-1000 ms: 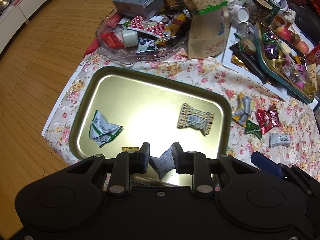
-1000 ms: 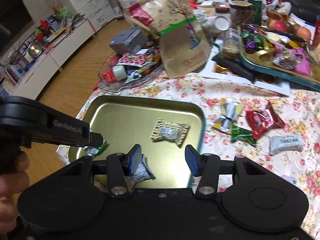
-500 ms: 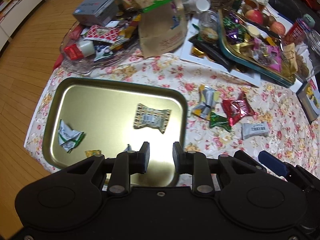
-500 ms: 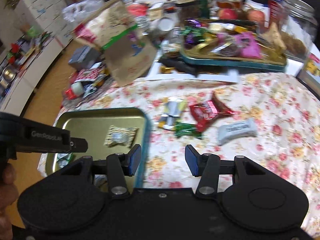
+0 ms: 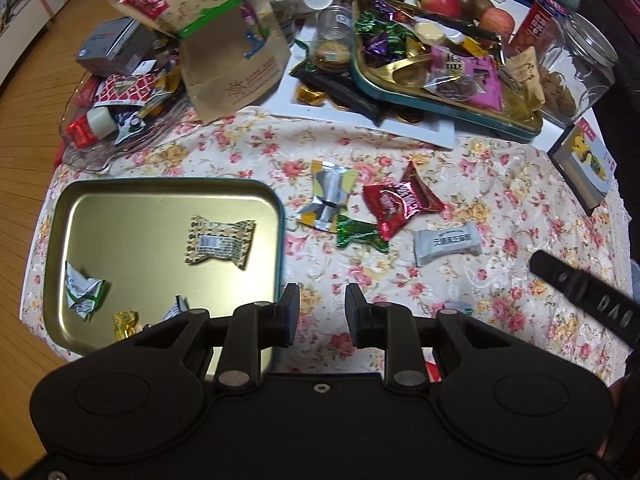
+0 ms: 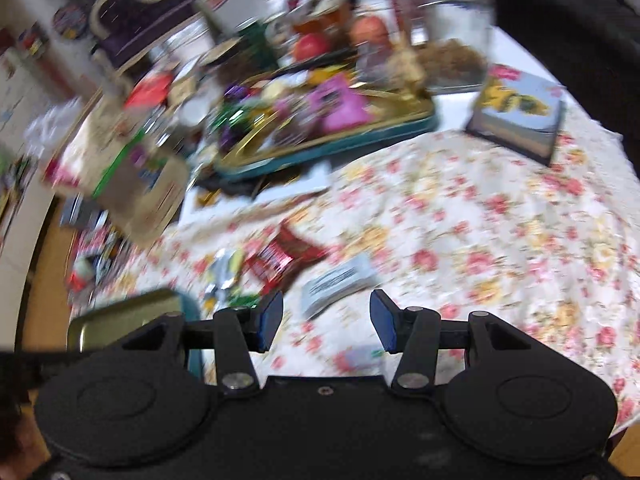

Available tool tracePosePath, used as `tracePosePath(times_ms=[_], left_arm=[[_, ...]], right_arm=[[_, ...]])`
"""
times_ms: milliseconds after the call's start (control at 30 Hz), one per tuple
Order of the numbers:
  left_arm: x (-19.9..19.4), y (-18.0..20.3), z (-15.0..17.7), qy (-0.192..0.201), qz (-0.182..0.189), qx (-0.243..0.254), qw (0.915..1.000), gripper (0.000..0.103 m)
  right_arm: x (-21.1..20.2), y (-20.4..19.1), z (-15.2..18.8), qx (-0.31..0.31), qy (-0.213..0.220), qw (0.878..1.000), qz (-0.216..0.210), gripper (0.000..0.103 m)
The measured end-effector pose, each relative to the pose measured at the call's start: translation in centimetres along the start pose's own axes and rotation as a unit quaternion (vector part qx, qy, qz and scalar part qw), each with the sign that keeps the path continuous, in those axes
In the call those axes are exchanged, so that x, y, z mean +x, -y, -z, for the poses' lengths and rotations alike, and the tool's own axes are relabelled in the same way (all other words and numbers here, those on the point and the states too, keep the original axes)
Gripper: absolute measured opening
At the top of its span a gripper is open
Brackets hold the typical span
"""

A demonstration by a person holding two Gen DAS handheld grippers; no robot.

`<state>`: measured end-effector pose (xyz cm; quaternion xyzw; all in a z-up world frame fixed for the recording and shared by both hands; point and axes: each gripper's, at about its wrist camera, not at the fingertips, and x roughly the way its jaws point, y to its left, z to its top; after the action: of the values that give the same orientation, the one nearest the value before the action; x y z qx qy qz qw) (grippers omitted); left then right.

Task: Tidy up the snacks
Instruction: 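Move the right gripper to the white-green hawthorn packet while the left gripper heads toward the red packet, then close the right gripper on the hawthorn packet and lift it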

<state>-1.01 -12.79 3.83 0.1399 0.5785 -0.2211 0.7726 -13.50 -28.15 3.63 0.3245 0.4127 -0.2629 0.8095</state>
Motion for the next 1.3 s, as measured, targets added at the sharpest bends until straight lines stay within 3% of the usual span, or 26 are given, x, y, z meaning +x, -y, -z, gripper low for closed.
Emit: tracePosePath(times_ms=[233,400,500,600,800,1067,1233,1300], left_arm=[[0.0,0.8,-0.6,-0.005,0.013,-0.002,0.9999,0.035],[-0.4,0.3,-1.1,0.002,0.019,-0.014,0.9997,0.035],[-0.5,-0.3,-1.2,0.001,0.021,-0.026,0.9994,0.035],[-0.6,-0.7,-1.2,0.001,0.025,-0.031,0.9992,0.035],[-0.9,-1.4,-1.3,0.004,0.028,-0.038,0.9989,0.035],[-0.7,-1.7,-1.3,0.003,0.025,-0.04,0.9989,0.035],[-0.2,-1.4,-1.4,0.003,0.02,-0.035,0.9992,0.035],[0.0,-1.2,-1.3,0.003,0.023,-0.034,0.9991,0.035]], right_arm=[[0.9,4.7,-1.5,0.076,0.005,0.995,0.06,0.052],[3.0,5.3,-0.7,0.095,-0.051,0.993,0.053,0.052],[4.0,4.2,0.7,0.076,-0.092,0.993,0.026,0.052],[5.1,2.3,2.2,0.033,-0.109,0.993,0.031,0.052],[7.3,0.8,3.8,-0.009,-0.119,0.991,0.062,0.052],[9.1,0.4,5.3,-0.04,-0.129,0.988,0.072,0.051],[10.2,0.1,6.1,-0.06,-0.142,0.985,0.081,0.043],[10.1,-0.1,6.2,-0.077,-0.13,0.985,0.085,0.027]])
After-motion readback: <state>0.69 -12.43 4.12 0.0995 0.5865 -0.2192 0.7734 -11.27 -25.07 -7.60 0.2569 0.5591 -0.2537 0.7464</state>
